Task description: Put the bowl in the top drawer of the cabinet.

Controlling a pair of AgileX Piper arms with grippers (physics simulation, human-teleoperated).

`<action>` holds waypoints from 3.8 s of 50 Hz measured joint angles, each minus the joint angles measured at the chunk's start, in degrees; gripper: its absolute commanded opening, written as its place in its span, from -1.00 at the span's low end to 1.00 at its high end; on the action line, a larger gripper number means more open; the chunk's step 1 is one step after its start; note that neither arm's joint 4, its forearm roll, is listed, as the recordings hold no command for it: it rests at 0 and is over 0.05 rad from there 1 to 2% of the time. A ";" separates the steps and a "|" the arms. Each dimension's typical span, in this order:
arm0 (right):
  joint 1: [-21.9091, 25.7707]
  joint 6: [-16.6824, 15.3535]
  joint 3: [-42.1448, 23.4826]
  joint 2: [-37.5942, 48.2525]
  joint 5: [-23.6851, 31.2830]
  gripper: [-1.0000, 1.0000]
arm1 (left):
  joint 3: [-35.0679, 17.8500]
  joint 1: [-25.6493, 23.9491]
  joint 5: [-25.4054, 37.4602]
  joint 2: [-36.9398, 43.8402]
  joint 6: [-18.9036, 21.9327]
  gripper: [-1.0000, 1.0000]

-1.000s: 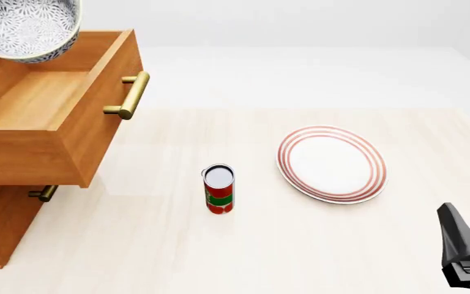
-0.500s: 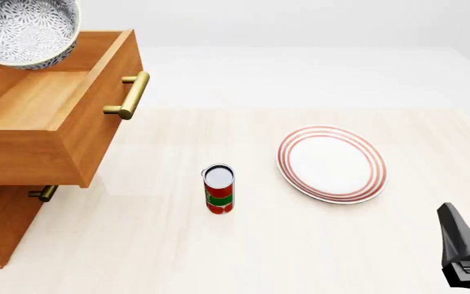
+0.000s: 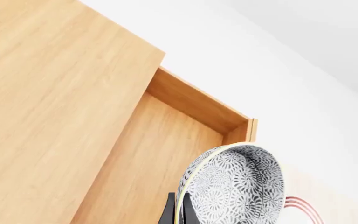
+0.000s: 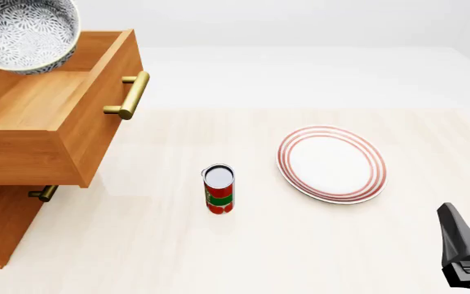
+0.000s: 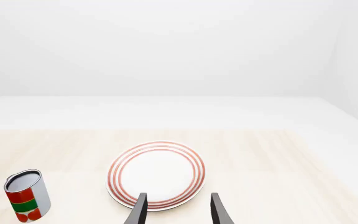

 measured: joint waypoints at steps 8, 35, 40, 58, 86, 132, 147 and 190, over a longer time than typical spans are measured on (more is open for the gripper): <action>0.00 0.00 0.00 0.00 0.00 1.00 | 0.53 0.08 -0.39 0.19 0.03 -1.00; 0.00 0.00 0.00 0.00 0.00 1.00 | 1.97 0.78 -1.80 1.14 0.13 -1.00; 0.00 0.00 0.00 0.00 0.00 1.00 | 2.06 0.90 -1.98 1.36 0.14 -1.00; 0.00 0.00 0.00 0.00 0.00 1.00 | 2.58 1.46 -2.61 1.91 0.08 -1.00; 0.00 0.00 0.00 0.00 0.00 1.00 | 3.45 1.97 -3.91 3.22 -0.02 -1.00; 0.00 0.00 0.00 0.00 0.00 1.00 | 4.51 2.57 -6.18 6.22 0.43 -1.00; 0.00 0.00 0.00 0.00 0.00 1.00 | 4.96 2.78 -6.89 7.11 0.54 -1.00; 0.00 0.00 0.00 0.00 0.00 1.00 | 5.34 3.45 -8.56 9.71 0.36 -1.00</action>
